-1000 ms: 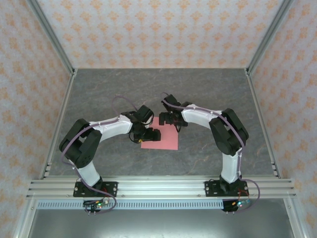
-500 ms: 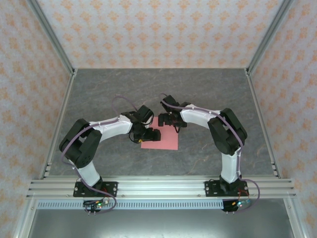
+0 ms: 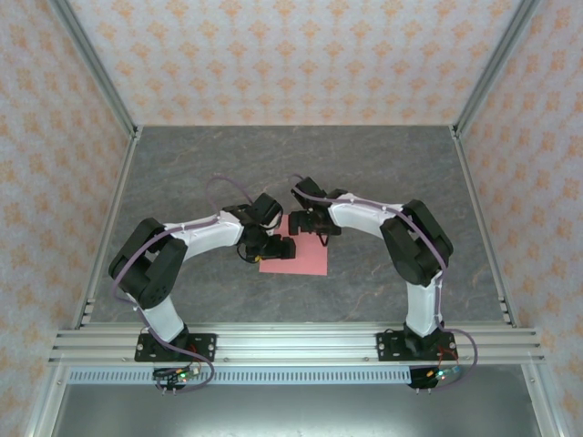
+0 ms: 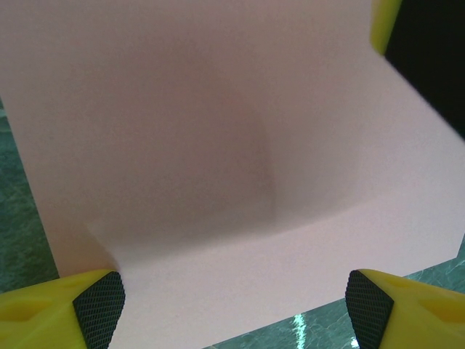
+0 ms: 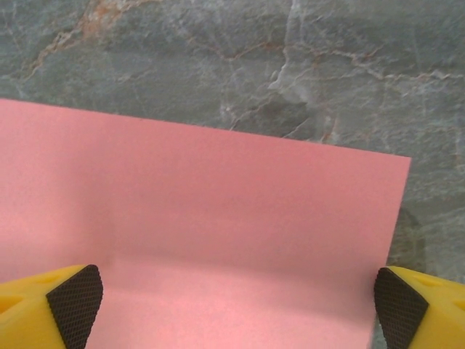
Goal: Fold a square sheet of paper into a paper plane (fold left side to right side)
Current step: Pick up the square sheet of paper from the center of the table.
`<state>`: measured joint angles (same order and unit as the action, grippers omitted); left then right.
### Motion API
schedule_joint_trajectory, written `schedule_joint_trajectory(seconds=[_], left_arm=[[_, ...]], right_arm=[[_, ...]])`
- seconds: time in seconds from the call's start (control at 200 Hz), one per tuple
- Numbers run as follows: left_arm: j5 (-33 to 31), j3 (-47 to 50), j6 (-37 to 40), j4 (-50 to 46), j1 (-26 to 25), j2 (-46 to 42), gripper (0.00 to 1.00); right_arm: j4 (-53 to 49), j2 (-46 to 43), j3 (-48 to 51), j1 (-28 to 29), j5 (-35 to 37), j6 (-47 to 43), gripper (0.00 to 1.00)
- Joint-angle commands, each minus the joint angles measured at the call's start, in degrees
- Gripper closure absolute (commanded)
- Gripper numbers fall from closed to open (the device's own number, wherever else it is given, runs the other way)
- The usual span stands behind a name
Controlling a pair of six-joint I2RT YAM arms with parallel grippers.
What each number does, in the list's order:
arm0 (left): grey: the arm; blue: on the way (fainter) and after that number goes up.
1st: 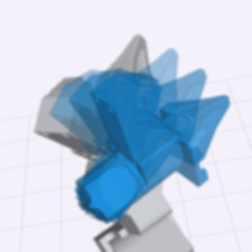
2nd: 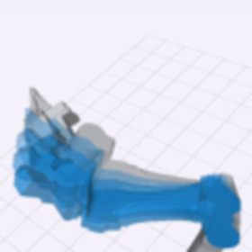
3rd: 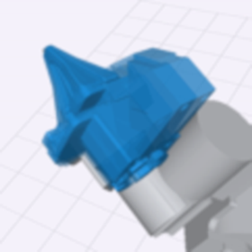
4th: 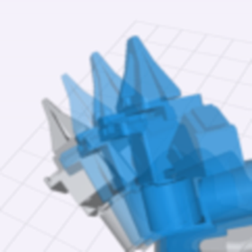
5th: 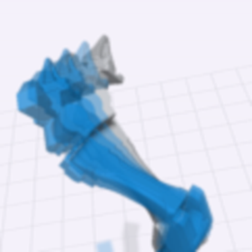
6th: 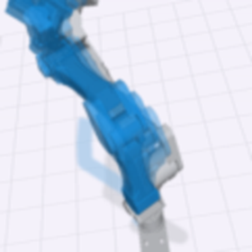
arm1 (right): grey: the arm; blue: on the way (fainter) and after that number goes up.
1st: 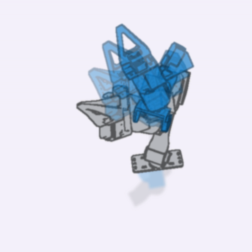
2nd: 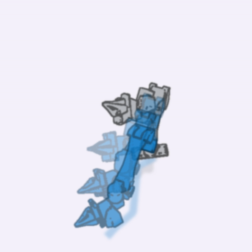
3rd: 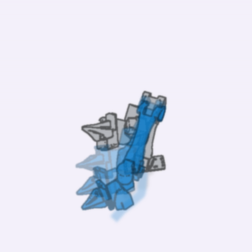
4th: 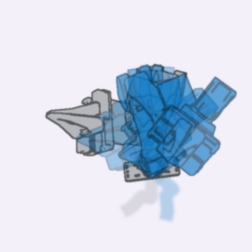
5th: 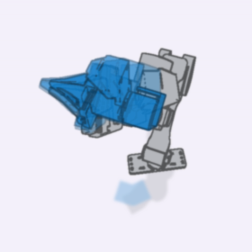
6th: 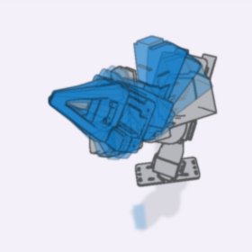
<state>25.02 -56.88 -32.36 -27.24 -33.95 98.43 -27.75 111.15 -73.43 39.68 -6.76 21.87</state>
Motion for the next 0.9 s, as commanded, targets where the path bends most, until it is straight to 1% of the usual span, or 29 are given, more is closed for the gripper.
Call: schedule_joint_trajectory(seconds=[0.0, 0.135, 0.19, 0.25, 0.37, 0.52, 0.585, 0.696, 0.806, 0.891], left_arm=[[-0.7, 1.9, -1.1, 0.2, 0.4, 1.8, 0.16], [-0.8, 2.1, -1.2, 0.4, 0.4, 1.5, 0.16], [-0.8, 2.1, -1.2, 0.4, 0.4, 1.4, 0.16], [-0.9, 2.1, -1.2, 0.4, 0.3, 1.2, 0.16], [-1.5, 2.5, -1.2, 0.4, 0.4, -0.1, 0.16], [-2.8, 2.8, -1.2, -0.1, 1.0, -4.4, 0.15], [-2.6, 3.3, -1.2, -0.3, 2.2, -7.3, 0.15], [-1.9, 3.9, -0.5, -1.8, 5.4, -12.8, 0.14], [-0.7, 4.3, 0.7, -3.8, 8.6, -17.5, 0.13], [0.5, 4.6, 1.4, -4.7, 11.1, -20.5, 0.12]], right_arm=[[-2.8, 0.8, -1.3, 2.9, -6.9, 1.0, 0.03], [-2.6, 0.8, -1.6, 3.3, -7.4, 1.2, 0.06], [-2.5, 0.9, -1.7, 3.3, -7.5, 1.2, 0.1], [-2.4, 0.9, -1.7, 3.3, -7.5, 1.2, 0.12], [-2.4, 0.5, -1.6, 3.3, -7.2, 0.9, 0.2], [-1.3, -1.0, -0.7, 3.3, -6.9, 0.9, 0.35], [-1.1, -1.5, -0.5, 3.3, -7.0, 0.9, 0.43], [-0.1, -2.5, 0.4, 2.7, -8.0, 0.8, 0.52], [3.0, -4.4, 2.6, 1.6, -10.9, 1.4, 0.56], [5.6, -6.2, 4.3, 0.6, -13.7, 1.8, 0.58]])
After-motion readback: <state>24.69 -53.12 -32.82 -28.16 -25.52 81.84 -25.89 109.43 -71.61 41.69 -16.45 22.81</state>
